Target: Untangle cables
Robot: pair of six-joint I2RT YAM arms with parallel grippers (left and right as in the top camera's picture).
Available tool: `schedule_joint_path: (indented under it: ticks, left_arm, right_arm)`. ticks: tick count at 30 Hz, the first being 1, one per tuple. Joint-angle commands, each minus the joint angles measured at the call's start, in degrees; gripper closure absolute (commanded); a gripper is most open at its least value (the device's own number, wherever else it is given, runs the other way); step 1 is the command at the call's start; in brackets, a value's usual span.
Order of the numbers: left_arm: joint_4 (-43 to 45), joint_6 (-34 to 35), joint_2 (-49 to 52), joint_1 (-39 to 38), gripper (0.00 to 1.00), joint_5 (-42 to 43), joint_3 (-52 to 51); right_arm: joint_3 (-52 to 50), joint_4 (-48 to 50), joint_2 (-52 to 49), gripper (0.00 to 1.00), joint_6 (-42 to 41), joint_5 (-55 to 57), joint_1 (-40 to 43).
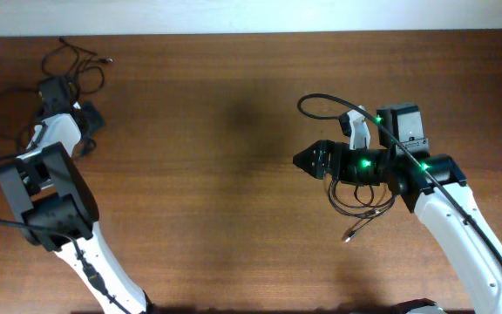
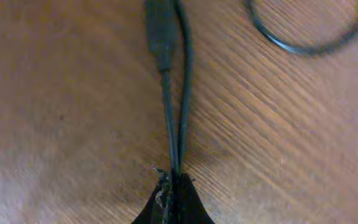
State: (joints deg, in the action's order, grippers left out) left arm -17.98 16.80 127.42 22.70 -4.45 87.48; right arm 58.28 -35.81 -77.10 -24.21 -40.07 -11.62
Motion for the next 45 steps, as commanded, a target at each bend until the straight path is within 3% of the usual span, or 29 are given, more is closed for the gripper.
schedule_joint_path:
  ticks: [1,9,21,26,27,28,30,32,35,45]
  left_arm:
    - [-3.17,23.47,2.86,0.50,1.00,1.62,0.94]
    - [-3.78,41.79,2.86,0.72,1.00,8.79,3.08]
    - [3.43,42.05,2.86,0.79,1.00,8.79,5.86]
    - [3.48,38.77,2.86,0.79,1.00,8.50,5.86]
    - [3.74,37.24,2.86,0.79,0.97,8.52,5.86]
    - [3.85,35.85,2.86,0.79,0.85,8.55,5.86]
    - [3.82,33.75,2.86,0.79,0.45,8.55,5.86]
    - [3.82,31.69,2.86,0.79,0.18,8.57,5.86]
    - [3.82,26.71,2.84,0.79,0.00,8.55,6.34]
    - [-0.68,15.13,-3.78,0.83,0.02,8.83,9.01]
  right_arm:
    - [0.22,-0.02,-0.15,0.02,0.17,0.28,-0.37]
    - [0.22,0.02,-0.15,0.01,0.20,0.35,-0.37]
    - [0.22,-0.66,-0.15,0.02,0.20,1.38,-0.37]
    - [0.22,-0.66,-0.15,0.02,0.17,1.38,-0.37]
    - [0.22,-0.68,-0.15,0.01,0.17,1.38,-0.37]
    - [0.22,-0.68,-0.15,0.02,0.17,1.36,-0.37]
    - [0.22,-0.83,-0.15,0.02,0.17,1.36,-0.37]
    - [0.22,-0.90,-0.15,0.02,0.17,1.36,-0.37]
    - [0.22,-1.31,-0.15,0.02,0.17,1.38,-0.37]
    - [0.22,-1.31,-0.15,0.02,0.17,1.38,-0.37]
